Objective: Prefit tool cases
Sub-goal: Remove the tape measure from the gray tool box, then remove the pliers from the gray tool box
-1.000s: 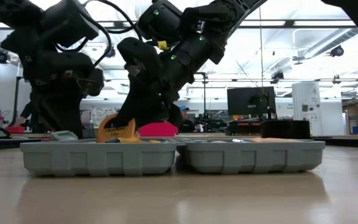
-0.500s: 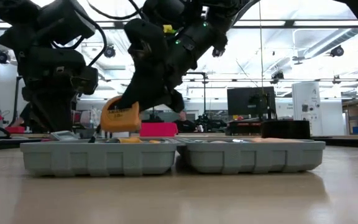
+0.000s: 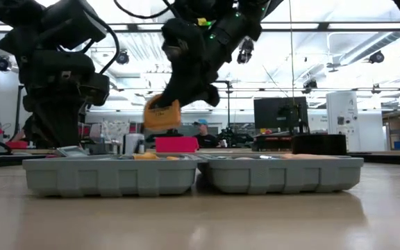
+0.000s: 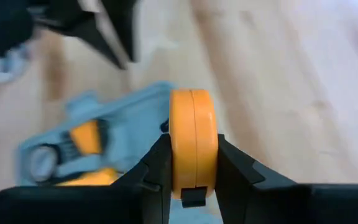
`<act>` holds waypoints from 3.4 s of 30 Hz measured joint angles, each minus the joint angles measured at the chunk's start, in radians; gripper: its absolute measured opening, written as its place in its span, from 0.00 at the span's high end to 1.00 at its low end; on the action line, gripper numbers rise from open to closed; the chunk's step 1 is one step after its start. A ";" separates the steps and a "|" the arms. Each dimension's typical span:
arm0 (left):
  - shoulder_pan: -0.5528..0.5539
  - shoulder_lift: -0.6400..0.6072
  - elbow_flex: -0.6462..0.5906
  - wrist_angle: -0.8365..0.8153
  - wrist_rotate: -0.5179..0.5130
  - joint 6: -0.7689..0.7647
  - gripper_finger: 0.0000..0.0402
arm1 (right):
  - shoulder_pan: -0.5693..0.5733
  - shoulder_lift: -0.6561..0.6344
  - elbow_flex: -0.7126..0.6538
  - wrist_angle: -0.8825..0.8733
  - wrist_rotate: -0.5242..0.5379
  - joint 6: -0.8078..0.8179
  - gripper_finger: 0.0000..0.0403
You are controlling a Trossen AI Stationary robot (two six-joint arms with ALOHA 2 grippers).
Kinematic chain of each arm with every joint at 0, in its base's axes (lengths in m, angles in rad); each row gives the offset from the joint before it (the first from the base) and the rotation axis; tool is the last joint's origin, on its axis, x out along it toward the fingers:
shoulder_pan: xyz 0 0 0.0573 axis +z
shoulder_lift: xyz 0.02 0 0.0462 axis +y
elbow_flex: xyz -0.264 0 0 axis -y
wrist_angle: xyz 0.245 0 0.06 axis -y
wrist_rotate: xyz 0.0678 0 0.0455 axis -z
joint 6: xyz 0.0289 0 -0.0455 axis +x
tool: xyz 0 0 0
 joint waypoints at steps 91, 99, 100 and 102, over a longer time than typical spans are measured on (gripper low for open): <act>-0.027 0.001 0.000 0.203 0.085 -0.044 0.69 | -0.019 -0.163 -0.226 -0.223 0.381 -0.006 0.59; -0.033 0.001 0.000 0.242 0.095 -0.043 0.67 | 0.148 -0.197 -0.318 -0.112 0.386 0.083 0.59; -0.033 0.001 0.000 0.242 0.095 -0.042 0.67 | 0.161 -0.197 -0.321 -0.114 0.389 0.099 0.59; -0.033 0.001 0.000 0.244 0.092 -0.042 0.67 | 0.187 -0.197 -0.324 -0.101 0.389 0.122 0.59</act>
